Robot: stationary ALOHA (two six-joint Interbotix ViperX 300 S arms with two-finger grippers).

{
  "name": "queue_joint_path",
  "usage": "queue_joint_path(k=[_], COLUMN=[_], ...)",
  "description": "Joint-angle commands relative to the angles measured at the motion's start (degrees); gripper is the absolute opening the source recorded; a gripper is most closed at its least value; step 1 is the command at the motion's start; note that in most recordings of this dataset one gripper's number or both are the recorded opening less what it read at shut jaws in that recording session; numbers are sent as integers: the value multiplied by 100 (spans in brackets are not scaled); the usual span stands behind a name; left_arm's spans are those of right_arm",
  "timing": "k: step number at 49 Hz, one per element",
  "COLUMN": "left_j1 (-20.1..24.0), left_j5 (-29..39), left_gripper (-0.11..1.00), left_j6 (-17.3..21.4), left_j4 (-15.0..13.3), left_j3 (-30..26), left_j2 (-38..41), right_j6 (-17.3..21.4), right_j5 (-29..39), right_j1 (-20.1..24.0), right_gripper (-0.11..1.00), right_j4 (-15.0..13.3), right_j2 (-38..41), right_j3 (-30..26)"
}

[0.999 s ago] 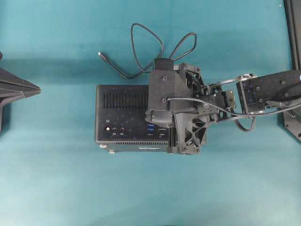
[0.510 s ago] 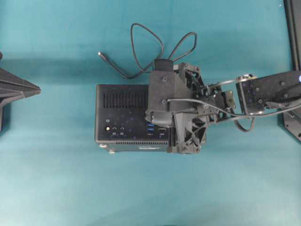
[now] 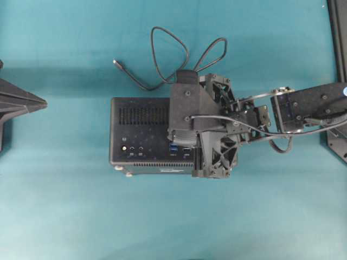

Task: Insert the USB into the PC box with both arms.
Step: 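Push the plug down into the blue USB port with the right gripper, then open the right gripper and lift it away to the right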

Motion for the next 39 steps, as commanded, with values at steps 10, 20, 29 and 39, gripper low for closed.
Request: queue_joint_path(k=[10, 20, 29, 39], left_j1=[-53, -62, -62, -62], left_j5=[0, 0, -9, 70], left_gripper=[0, 0, 0, 0], left_j6=[-9, -9, -9, -97], left_j4=[18, 18, 18, 18], left_j3=[-53, -44, -44, 0], left_j2=[26, 18, 18, -44], right_j6=[62, 62, 62, 53], right_j5=[44, 44, 44, 0], right_j1=[79, 62, 62, 53], right_gripper=[40, 66, 66, 66], right_j4=[70, 62, 18, 9], right_j2=[-79, -141, -343, -598], right_j3=[-53, -88, -44, 105])
